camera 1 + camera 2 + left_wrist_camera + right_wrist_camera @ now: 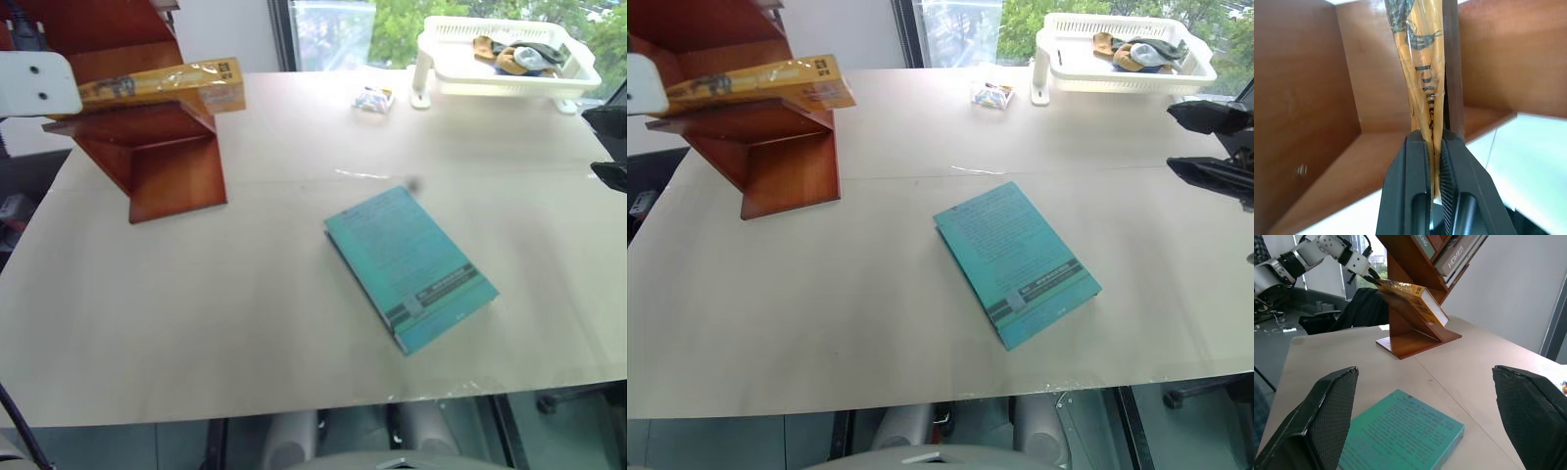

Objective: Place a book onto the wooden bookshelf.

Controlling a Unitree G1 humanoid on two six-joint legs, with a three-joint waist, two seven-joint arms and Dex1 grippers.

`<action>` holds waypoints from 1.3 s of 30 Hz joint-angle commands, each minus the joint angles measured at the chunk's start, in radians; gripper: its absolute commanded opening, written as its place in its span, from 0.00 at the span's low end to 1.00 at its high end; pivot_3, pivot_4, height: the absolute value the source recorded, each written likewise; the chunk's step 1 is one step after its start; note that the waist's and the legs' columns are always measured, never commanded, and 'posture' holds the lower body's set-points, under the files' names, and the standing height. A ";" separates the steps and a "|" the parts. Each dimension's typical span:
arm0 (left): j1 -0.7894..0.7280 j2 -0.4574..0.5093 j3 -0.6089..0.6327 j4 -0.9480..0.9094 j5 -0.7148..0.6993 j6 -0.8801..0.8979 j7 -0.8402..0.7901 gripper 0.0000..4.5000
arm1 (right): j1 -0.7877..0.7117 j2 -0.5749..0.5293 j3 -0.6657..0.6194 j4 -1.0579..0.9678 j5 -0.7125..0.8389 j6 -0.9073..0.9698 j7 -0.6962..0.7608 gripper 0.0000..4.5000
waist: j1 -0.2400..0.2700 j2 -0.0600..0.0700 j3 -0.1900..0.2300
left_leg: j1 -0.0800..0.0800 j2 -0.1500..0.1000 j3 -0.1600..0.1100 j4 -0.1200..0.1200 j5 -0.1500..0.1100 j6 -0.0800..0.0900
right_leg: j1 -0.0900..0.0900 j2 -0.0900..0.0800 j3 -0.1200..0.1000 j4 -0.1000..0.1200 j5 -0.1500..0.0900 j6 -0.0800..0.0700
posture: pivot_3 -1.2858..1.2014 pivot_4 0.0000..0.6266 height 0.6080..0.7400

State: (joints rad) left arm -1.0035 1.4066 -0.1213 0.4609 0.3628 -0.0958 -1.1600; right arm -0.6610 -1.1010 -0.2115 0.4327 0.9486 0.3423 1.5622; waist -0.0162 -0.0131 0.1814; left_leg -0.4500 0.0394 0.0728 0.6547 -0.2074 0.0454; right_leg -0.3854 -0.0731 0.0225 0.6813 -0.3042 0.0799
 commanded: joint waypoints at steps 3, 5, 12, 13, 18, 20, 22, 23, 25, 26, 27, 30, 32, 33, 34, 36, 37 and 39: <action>0.020 0.044 0.031 -0.003 0.008 0.029 -0.017 0.00 | -0.011 -0.024 -0.020 -0.017 0.006 -0.016 0.052 1.00 | -0.002 0.000 0.000 | 0.000 0.000 0.000 0.000 0.000 0.000 | 0.000 0.000 0.000 0.000 0.000 0.000 | 0.52 0.24 1.00; 0.030 0.052 0.034 -0.002 0.007 0.022 -0.017 0.00 | -0.012 -0.024 -0.019 -0.016 0.004 -0.017 0.052 1.00 | -0.004 0.000 0.000 | 0.001 0.000 0.001 0.000 0.000 0.000 | 0.000 0.000 0.001 0.001 0.000 0.000 | 0.52 0.24 1.00; 0.072 0.061 0.047 0.018 0.007 0.040 0.015 0.57 | -0.012 -0.027 -0.022 -0.013 -0.003 -0.022 0.052 1.00 | -0.008 0.000 0.000 | 0.000 0.000 0.001 0.000 0.000 0.000 | 0.000 0.000 0.001 0.001 0.000 0.000 | 0.52 0.24 1.00; 0.094 0.076 0.051 0.026 0.007 0.040 0.012 0.57 | -0.009 -0.028 -0.023 -0.014 -0.003 -0.023 0.052 1.00 | -0.008 0.000 0.000 | 0.001 0.000 0.001 0.000 0.000 0.000 | 0.000 0.000 0.001 0.001 0.000 0.000 | 0.52 0.24 1.00; 0.133 0.126 0.090 0.048 0.006 0.043 0.049 0.57 | 0.009 -0.028 -0.034 -0.021 -0.005 -0.029 0.052 1.00 | -0.017 0.000 0.000 | 0.001 0.001 0.001 0.000 0.000 0.000 | -0.001 0.000 0.002 0.001 0.000 0.000 | 0.52 0.24 1.00; 0.111 0.126 0.099 0.049 0.008 0.032 0.085 0.57 | 0.015 -0.030 -0.038 -0.023 -0.004 -0.029 0.052 1.00 | -0.017 0.000 0.000 | 0.001 0.001 0.001 0.000 0.000 0.000 | -0.001 0.000 0.002 0.001 0.000 0.000 | 0.52 0.24 1.00; 0.073 0.116 0.102 0.051 0.007 0.022 0.121 0.57 | 0.018 -0.033 -0.041 -0.023 -0.004 -0.029 0.052 1.00 | -0.015 -0.001 0.000 | 0.001 0.001 0.001 0.001 0.000 0.000 | -0.001 0.000 0.001 0.003 0.000 0.000 | 0.52 0.24 1.00; 0.059 0.115 0.098 0.051 0.013 0.015 0.135 0.57 | 0.017 -0.034 -0.041 -0.021 -0.006 -0.029 0.052 1.00 | -0.013 -0.001 0.000 | 0.000 0.001 0.001 0.001 0.000 0.000 | -0.001 0.000 0.001 0.003 0.000 0.000 | 0.52 0.24 1.00; 0.044 0.113 0.088 0.053 0.017 0.006 0.141 0.57 | 0.013 -0.035 -0.040 -0.017 -0.008 -0.030 0.052 1.00 | -0.012 -0.001 0.000 | 0.000 0.001 0.001 0.002 0.000 0.000 | 0.000 -0.001 0.001 0.003 0.000 0.000 | 0.52 0.24 1.00; 0.038 0.110 0.085 0.055 0.015 0.004 0.140 0.57 | 0.009 -0.035 -0.039 -0.015 -0.009 -0.030 0.052 1.00 | -0.012 -0.001 0.000 | 0.000 0.001 0.001 0.002 0.000 0.000 | 0.000 -0.001 0.001 0.003 0.000 0.000 | 0.52 0.24 1.00; 0.030 0.107 0.087 0.055 0.010 0.004 0.140 0.57 | 0.006 -0.034 -0.038 -0.015 -0.011 -0.030 0.052 1.00 | -0.012 -0.001 0.000 | 0.000 0.000 0.001 0.002 0.000 0.000 | 0.000 -0.001 0.001 0.003 0.000 0.000 | 0.52 0.24 1.00; 0.017 0.094 0.103 0.039 -0.030 0.029 0.114 0.57 | 0.001 -0.034 -0.036 -0.012 -0.013 -0.031 0.052 1.00 | -0.012 -0.001 0.000 | 0.000 0.000 0.001 0.002 0.000 0.000 | -0.001 0.000 0.001 0.004 0.000 0.000 | 0.52 0.24 1.00; 0.033 0.077 0.146 -0.058 -0.142 0.128 0.012 0.57 | 0.001 -0.036 -0.033 -0.007 -0.016 -0.034 0.052 1.00 | -0.012 -0.001 0.000 | 0.000 0.001 0.001 0.002 0.000 0.000 | -0.001 0.000 0.001 0.004 0.000 0.000 | 0.52 0.24 1.00; 0.040 0.065 0.174 -0.136 -0.219 0.209 -0.051 0.57 | 0.001 -0.038 -0.029 -0.004 -0.020 -0.039 0.052 1.00 | -0.012 -0.001 0.000 | 0.000 0.001 0.001 0.002 0.000 0.000 | -0.001 0.000 0.001 0.004 0.000 0.000 | 0.52 0.24 1.00; 0.046 0.060 0.199 -0.215 -0.290 0.284 -0.110 0.57 | -0.003 -0.040 -0.026 -0.002 -0.021 -0.040 0.052 1.00 | -0.009 -0.001 0.000 | 0.000 0.001 0.001 0.003 0.000 0.000 | -0.001 -0.001 0.001 0.005 0.000 0.000 | 0.52 0.24 1.00; 0.055 0.059 0.233 -0.306 -0.374 0.367 -0.167 0.57 | -0.013 -0.040 -0.024 0.002 -0.019 -0.035 0.052 1.00 | -0.005 -0.001 0.000 | -0.002 0.001 0.000 0.006 0.000 0.000 | -0.001 -0.001 0.001 0.005 0.000 0.000 | 0.52 0.24 1.00; 0.043 0.047 0.250 -0.329 -0.416 0.408 -0.172 0.57 | -0.020 -0.039 -0.020 0.004 -0.019 -0.033 0.052 1.00 | -0.004 -0.001 0.000 | -0.002 0.001 0.000 0.007 0.000 0.000 | -0.001 -0.001 0.001 0.006 0.000 0.000 | 0.52 0.24 1.00; 0.058 0.050 0.264 -0.340 -0.435 0.430 -0.163 0.57 | -0.032 -0.037 -0.011 0.008 -0.023 -0.034 0.052 1.00 | -0.003 -0.001 0.000 | -0.001 0.001 -0.001 0.008 -0.001 0.001 | -0.001 -0.001 0.001 0.008 0.000 0.000 | 0.52 0.24 1.00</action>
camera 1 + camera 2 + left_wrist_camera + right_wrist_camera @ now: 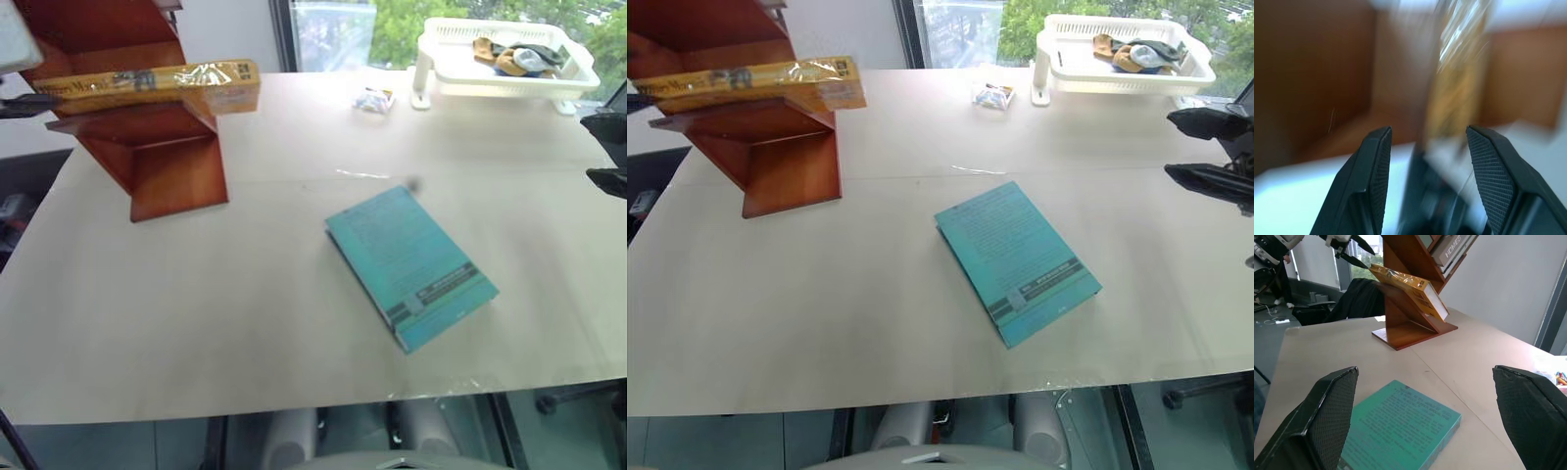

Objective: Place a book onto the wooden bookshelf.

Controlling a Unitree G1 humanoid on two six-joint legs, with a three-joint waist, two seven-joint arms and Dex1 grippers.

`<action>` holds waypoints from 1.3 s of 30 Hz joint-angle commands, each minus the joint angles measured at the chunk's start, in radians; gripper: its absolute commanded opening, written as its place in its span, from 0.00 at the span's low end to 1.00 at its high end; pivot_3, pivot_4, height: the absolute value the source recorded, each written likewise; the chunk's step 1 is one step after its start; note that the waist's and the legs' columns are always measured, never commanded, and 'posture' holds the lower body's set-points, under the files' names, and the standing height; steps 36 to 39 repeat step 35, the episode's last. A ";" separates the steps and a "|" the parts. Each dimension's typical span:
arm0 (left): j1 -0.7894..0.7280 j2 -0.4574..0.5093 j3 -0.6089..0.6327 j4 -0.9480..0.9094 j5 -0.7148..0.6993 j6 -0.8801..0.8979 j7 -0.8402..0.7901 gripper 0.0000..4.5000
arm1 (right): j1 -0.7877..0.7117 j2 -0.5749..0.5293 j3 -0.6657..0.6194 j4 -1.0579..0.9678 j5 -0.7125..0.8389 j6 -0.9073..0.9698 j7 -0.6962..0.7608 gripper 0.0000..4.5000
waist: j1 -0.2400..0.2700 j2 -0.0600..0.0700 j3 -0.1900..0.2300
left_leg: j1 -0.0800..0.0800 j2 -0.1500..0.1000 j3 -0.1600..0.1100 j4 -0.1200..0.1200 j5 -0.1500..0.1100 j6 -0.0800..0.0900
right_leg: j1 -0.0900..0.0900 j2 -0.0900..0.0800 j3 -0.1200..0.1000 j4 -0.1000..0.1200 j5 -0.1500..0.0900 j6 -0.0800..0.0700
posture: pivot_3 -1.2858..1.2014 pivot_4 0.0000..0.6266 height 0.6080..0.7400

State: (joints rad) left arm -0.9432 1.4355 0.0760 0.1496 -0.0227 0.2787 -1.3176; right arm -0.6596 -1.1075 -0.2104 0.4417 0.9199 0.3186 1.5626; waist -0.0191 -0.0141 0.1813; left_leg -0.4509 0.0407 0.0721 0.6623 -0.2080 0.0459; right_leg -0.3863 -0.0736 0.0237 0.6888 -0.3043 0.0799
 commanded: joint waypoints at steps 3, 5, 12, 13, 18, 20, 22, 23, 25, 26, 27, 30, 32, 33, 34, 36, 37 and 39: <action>0.111 0.062 0.102 -0.038 -0.045 0.077 -0.017 0.57 | -0.046 -0.029 -0.004 0.003 0.004 -0.012 0.052 1.00 | -0.010 0.001 0.000 | 0.002 0.000 0.001 0.001 0.000 0.000 | 0.000 0.002 0.001 0.005 0.000 0.000 | 0.52 0.24 1.00; 0.149 0.047 0.147 -0.070 -0.108 0.130 -0.028 0.57 | -0.051 -0.031 -0.001 0.003 0.003 -0.010 0.052 1.00 | -0.013 0.001 0.000 | 0.003 0.000 0.001 0.002 0.000 0.000 | 0.000 0.003 0.001 0.007 0.000 0.000 | 0.52 0.24 1.00; 0.335 -0.078 0.217 -0.230 -0.234 0.252 0.023 0.57 | -0.031 -0.037 -0.015 0.000 0.000 -0.011 0.052 1.00 | -0.014 0.001 0.000 | 0.002 0.002 0.000 0.006 0.000 0.000 | 0.001 0.001 0.002 0.007 0.000 0.000 | 0.52 0.24 1.00; 0.370 -0.116 0.248 -0.269 -0.278 0.293 0.030 0.57 | -0.019 -0.037 -0.023 -0.008 0.002 -0.007 0.052 1.00 | -0.013 0.001 0.000 | 0.002 0.002 -0.001 0.006 0.000 0.000 | 0.001 0.001 0.002 0.008 0.000 0.000 | 0.52 0.24 1.00; 0.624 -0.300 0.358 -0.443 -0.397 0.409 0.095 0.57 | 0.075 -0.032 -0.090 -0.050 0.012 0.030 0.052 1.00 | -0.013 0.001 0.000 | 0.002 0.004 -0.003 0.006 0.000 0.000 | 0.000 0.002 0.002 0.008 0.000 -0.001 | 0.52 0.24 1.00; 0.738 -0.382 0.359 -0.499 -0.407 0.443 0.150 0.57 | 0.178 -0.015 -0.139 -0.082 0.012 0.042 0.045 1.00 | -0.014 0.001 -0.001 | 0.002 0.004 -0.003 0.005 0.000 0.000 | 0.000 0.002 0.002 0.006 0.000 -0.001 | 0.52 0.24 1.00; 0.836 -0.440 0.360 -0.547 -0.411 0.434 0.184 0.57 | 0.278 0.006 -0.192 -0.121 0.008 0.055 0.029 1.00 | -0.010 0.001 -0.001 | 0.002 0.003 -0.003 0.004 -0.001 0.000 | 0.001 0.001 0.003 0.006 0.000 -0.001 | 0.52 0.24 1.00; 0.866 -0.484 0.354 -0.565 -0.426 0.438 0.215 0.57 | 0.336 0.022 -0.217 -0.137 0.001 0.052 0.017 1.00 | -0.008 0.000 -0.001 | 0.002 0.003 -0.003 0.005 -0.001 0.001 | 0.001 0.001 0.003 0.006 0.000 -0.001 | 0.52 0.24 1.00; 0.910 -0.573 0.314 -0.593 -0.434 0.419 0.276 0.57 | 0.443 0.049 -0.238 -0.140 -0.068 -0.009 -0.006 1.00 | 0.002 0.000 -0.001 | 0.002 0.003 -0.004 0.006 -0.001 0.001 | 0.002 0.001 0.002 0.006 0.000 -0.001 | 0.52 0.24 1.00; 0.926 -0.606 0.300 -0.606 -0.447 0.427 0.298 0.57 | 0.481 0.061 -0.242 -0.133 -0.101 -0.041 -0.014 1.00 | 0.007 0.000 -0.001 | 0.003 0.003 -0.004 0.006 -0.001 0.001 | 0.003 0.001 0.002 0.006 0.000 -0.001 | 0.52 0.24 1.00; 0.942 -0.643 0.282 -0.614 -0.460 0.430 0.313 0.57 | 0.518 0.072 -0.242 -0.119 -0.133 -0.074 -0.009 1.00 | 0.009 0.000 -0.001 | 0.005 0.003 -0.004 0.006 -0.001 0.001 | 0.006 0.001 0.002 0.006 0.001 -0.001 | 0.52 0.24 1.00; 0.986 -0.693 0.230 -0.615 -0.446 0.403 0.351 0.57 | 0.581 0.092 -0.242 -0.082 -0.221 -0.164 -0.017 1.00 | 0.009 0.000 -0.002 | 0.009 0.001 -0.004 0.006 -0.001 0.001 | 0.009 0.000 0.003 0.006 0.001 -0.001 | 0.52 0.24 1.00; 1.004 -0.703 0.194 -0.595 -0.419 0.362 0.361 0.57 | 0.607 0.085 -0.241 -0.046 -0.276 -0.219 -0.023 1.00 | 0.007 0.000 -0.002 | 0.012 0.001 -0.002 0.006 -0.001 0.001 | 0.010 0.000 0.004 0.006 0.002 -0.001 | 0.52 0.24 1.00; 1.009 -0.701 0.183 -0.587 -0.414 0.349 0.361 0.57 | 0.615 0.083 -0.240 -0.029 -0.299 -0.248 -0.020 1.00 | 0.006 0.000 -0.002 | 0.015 0.001 -0.002 0.006 -0.001 0.001 | 0.013 0.000 0.005 0.006 0.002 -0.001 | 0.52 0.24 1.00; 1.012 -0.696 0.174 -0.581 -0.416 0.341 0.357 0.57 | 0.620 0.083 -0.240 -0.014 -0.315 -0.270 -0.018 1.00 | 0.004 0.000 -0.002 | 0.020 0.001 -0.001 0.005 -0.001 0.001 | 0.016 0.000 0.005 0.005 0.002 -0.002 | 0.52 0.24 1.00; 1.013 -0.692 0.168 -0.576 -0.418 0.330 0.351 0.57 | 0.625 0.086 -0.245 -0.006 -0.326 -0.288 -0.019 1.00 | 0.004 0.000 -0.002 | 0.021 0.002 -0.001 0.005 -0.001 0.001 | 0.018 0.000 0.005 0.005 0.000 -0.004 | 0.52 0.24 1.00; 1.013 -0.692 0.168 -0.576 -0.418 0.330 0.351 0.57 | 0.625 0.086 -0.245 -0.006 -0.326 -0.288 -0.019 1.00 | 0.004 0.000 -0.002 | 0.021 0.002 -0.001 0.005 -0.001 0.001 | 0.018 0.000 0.005 0.005 0.000 -0.004 | 0.52 0.24 1.00; 1.013 -0.692 0.168 -0.576 -0.418 0.330 0.351 0.57 | 0.625 0.086 -0.245 -0.006 -0.326 -0.288 -0.019 1.00 | 0.004 0.000 -0.002 | 0.021 0.002 -0.001 0.005 -0.001 0.001 | 0.018 0.000 0.005 0.005 0.000 -0.004 | 0.52 0.24 1.00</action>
